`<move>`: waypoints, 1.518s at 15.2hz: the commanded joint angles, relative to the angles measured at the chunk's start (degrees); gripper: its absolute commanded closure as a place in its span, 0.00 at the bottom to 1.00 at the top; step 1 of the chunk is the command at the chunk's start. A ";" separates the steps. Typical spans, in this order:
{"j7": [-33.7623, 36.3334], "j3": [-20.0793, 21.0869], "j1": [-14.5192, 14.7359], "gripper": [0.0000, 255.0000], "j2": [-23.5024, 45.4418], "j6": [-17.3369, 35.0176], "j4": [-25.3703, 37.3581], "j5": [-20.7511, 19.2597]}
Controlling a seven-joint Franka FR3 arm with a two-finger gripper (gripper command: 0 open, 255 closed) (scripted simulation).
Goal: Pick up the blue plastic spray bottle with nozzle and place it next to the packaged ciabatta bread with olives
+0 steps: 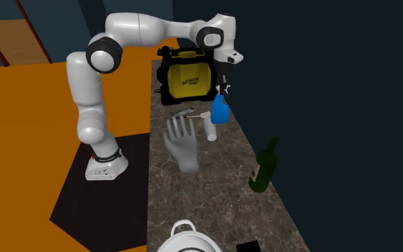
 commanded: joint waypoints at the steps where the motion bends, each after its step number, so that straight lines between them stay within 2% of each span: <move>1: 2.30 0.85 1.35 1.00 0.91 -0.68 1.60 -0.15; 8: 10.33 3.71 6.51 1.00 7.73 -3.82 11.44 -0.78; 12: 14.58 4.99 9.60 1.00 13.44 -6.84 20.12 -1.28; 13: 16.08 5.39 10.78 1.00 16.08 -8.36 24.24 -1.50; 23: 16.22 5.36 10.73 1.00 14.31 0.40 13.72 -1.49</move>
